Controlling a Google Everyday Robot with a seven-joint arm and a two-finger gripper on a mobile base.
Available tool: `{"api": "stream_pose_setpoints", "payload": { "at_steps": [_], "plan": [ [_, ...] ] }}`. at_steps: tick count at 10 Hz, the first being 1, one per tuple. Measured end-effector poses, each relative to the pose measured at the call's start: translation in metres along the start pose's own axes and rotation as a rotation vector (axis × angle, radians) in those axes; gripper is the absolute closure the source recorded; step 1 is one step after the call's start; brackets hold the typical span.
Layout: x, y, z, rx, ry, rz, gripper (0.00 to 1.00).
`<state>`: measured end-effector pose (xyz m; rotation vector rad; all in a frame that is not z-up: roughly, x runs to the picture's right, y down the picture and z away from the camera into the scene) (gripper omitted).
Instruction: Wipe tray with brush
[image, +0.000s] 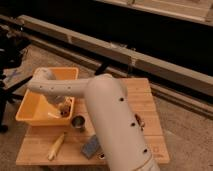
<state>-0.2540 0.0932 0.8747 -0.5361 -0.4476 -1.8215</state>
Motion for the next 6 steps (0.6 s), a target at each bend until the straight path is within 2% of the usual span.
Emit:
{"api": "stream_pose_setpoints", "payload": {
  "at_steps": [2, 3, 6],
  "plan": [
    [0.008, -0.004, 0.001, 0.005, 0.004, -0.006, 1.00],
    [0.014, -0.015, -0.001, 0.013, 0.011, -0.014, 1.00],
    [0.034, -0.071, -0.015, 0.054, 0.038, -0.047, 1.00]
  ]
}}
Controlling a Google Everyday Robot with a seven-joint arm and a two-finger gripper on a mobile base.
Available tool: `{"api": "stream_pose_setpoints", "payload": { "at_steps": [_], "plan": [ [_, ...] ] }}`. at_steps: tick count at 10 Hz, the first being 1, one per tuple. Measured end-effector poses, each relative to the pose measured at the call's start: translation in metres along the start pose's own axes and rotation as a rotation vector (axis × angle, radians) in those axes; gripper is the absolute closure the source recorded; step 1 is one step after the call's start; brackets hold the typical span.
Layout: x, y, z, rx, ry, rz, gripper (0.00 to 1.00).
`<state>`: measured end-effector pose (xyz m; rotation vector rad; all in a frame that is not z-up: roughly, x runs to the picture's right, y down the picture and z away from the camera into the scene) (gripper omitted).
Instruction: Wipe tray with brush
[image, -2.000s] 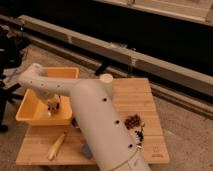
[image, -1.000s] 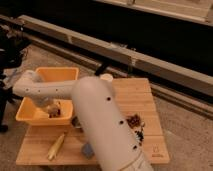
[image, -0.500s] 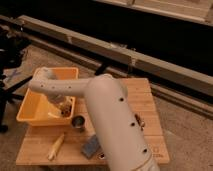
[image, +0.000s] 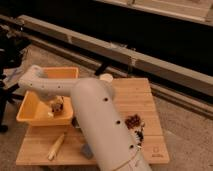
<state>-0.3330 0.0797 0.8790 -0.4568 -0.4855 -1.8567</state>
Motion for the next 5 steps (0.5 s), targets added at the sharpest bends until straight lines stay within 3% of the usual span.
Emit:
{"api": "stream_pose_setpoints", "payload": {
  "at_steps": [2, 5],
  "plan": [
    [0.011, -0.044, -0.012, 0.037, 0.026, -0.049, 1.00],
    [0.004, -0.069, -0.017, 0.050, 0.025, -0.100, 1.00]
  ]
}}
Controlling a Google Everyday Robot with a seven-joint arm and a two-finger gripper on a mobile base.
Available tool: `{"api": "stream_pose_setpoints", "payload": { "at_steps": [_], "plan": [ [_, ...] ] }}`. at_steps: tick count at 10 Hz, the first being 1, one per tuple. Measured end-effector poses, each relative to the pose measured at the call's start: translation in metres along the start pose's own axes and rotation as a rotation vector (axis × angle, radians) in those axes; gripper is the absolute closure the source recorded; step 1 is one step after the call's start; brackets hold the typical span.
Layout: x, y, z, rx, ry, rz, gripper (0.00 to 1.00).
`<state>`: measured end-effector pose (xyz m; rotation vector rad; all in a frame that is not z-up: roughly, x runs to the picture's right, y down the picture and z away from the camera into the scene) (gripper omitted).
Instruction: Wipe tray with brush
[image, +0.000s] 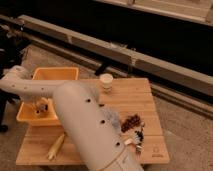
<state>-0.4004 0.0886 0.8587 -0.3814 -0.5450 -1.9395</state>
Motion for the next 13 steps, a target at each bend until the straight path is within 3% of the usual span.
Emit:
{"api": "stream_pose_setpoints", "payload": {
  "at_steps": [2, 3, 5, 7, 10, 13],
  "plan": [
    [-0.013, 0.002, 0.004, -0.014, -0.028, -0.018, 1.00],
    [-0.024, 0.015, 0.007, -0.026, -0.045, -0.021, 1.00],
    [-0.042, 0.044, 0.009, -0.044, -0.066, -0.004, 1.00],
    [-0.058, 0.094, 0.010, -0.067, -0.079, 0.048, 0.98],
    [-0.061, 0.122, 0.013, -0.070, -0.078, 0.081, 0.71],
    [-0.047, 0.112, 0.015, -0.051, -0.067, 0.081, 0.41]
  ]
}}
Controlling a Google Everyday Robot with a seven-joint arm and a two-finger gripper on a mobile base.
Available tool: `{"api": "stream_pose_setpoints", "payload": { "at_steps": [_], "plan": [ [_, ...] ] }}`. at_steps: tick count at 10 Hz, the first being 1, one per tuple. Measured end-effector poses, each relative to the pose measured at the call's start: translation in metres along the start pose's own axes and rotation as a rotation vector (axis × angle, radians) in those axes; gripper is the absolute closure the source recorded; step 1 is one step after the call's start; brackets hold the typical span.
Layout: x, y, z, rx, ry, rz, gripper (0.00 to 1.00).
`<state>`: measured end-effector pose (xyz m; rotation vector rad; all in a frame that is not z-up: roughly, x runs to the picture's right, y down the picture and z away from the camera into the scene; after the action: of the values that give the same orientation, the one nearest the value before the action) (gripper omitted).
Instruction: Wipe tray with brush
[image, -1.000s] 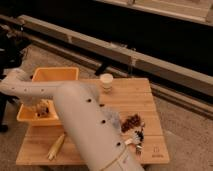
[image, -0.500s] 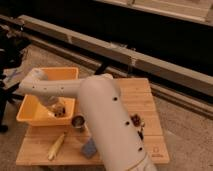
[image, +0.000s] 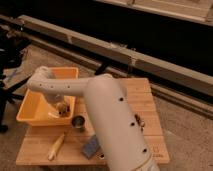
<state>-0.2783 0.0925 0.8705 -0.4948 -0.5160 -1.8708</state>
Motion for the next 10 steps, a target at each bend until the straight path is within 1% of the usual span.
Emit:
{"api": "stream_pose_setpoints", "payload": {
  "at_steps": [1, 2, 3, 4, 5, 6, 8, 9, 10],
  "plan": [
    [0.008, -0.014, -0.001, 0.011, 0.007, -0.005, 0.31],
    [0.013, -0.028, -0.003, 0.023, 0.012, -0.011, 0.24],
    [0.019, -0.048, -0.008, 0.037, 0.022, -0.020, 0.20],
    [0.021, -0.057, -0.011, 0.050, 0.027, -0.022, 0.20],
    [0.022, -0.061, -0.015, 0.062, 0.036, -0.015, 0.20],
    [0.023, -0.063, -0.021, 0.082, 0.054, -0.001, 0.20],
    [0.022, -0.049, -0.036, 0.114, 0.093, 0.046, 0.20],
    [0.020, -0.033, -0.047, 0.132, 0.119, 0.080, 0.20],
    [0.016, -0.009, -0.062, 0.150, 0.152, 0.120, 0.20]
  ]
}}
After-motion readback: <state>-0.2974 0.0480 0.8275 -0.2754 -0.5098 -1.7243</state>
